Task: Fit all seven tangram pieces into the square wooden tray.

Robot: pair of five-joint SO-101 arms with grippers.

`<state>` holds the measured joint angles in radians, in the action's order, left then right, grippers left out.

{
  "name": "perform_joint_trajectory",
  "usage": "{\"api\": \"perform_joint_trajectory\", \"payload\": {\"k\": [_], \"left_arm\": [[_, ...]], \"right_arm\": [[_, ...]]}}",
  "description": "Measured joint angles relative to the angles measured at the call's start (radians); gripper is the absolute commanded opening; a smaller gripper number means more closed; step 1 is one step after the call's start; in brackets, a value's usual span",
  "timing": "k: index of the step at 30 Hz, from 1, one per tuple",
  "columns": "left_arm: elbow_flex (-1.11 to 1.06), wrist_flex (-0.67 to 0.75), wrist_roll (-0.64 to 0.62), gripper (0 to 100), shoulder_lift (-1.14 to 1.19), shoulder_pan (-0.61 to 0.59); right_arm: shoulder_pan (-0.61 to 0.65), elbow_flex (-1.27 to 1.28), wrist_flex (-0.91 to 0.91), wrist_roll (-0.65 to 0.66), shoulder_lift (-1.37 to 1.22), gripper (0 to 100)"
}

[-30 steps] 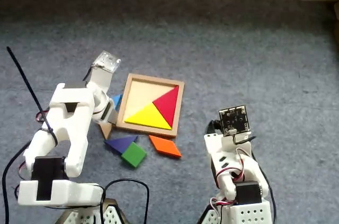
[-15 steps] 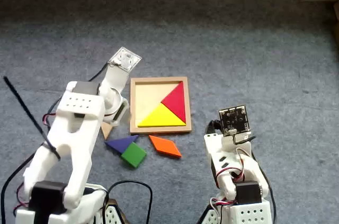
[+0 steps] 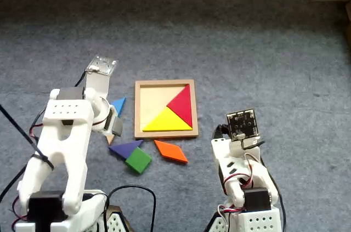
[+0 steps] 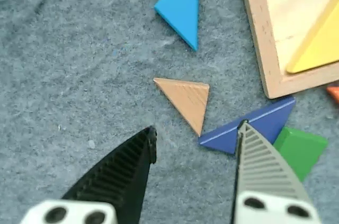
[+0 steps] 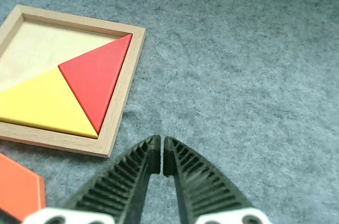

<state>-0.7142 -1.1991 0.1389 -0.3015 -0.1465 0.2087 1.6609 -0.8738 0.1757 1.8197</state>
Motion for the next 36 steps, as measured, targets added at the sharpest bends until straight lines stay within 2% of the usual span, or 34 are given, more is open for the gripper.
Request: {"api": "perform_joint_trajectory", "payload": {"k": [9, 13, 21, 25, 29, 36], "left_arm": [[0.0, 0.141, -0.04, 25, 0.229, -0.009], [0.002, 0.152, -0.04, 19, 0.247, -0.011], [0.002, 0.163, -0.04, 18, 0.25, -0.008], [0.002, 0.172, -0.04, 19, 0.25, -0.008], [0.005, 0.173, -0.044, 28, 0.25, -0.009], [0.012, 0.176, -0.196, 27, 0.25, -0.011]], "right_arm": [[0.0, 0.008, 0.0, 0.0, 0.0, 3.4], [0.0, 0.008, 0.0, 0.0, 0.0, 3.4], [0.0, 0.008, 0.0, 0.0, 0.0, 3.4], [0.0, 0.008, 0.0, 0.0, 0.0, 3.4], [0.0, 0.008, 0.0, 0.0, 0.0, 3.4], [0.0, 0.008, 0.0, 0.0, 0.0, 3.4]]}}
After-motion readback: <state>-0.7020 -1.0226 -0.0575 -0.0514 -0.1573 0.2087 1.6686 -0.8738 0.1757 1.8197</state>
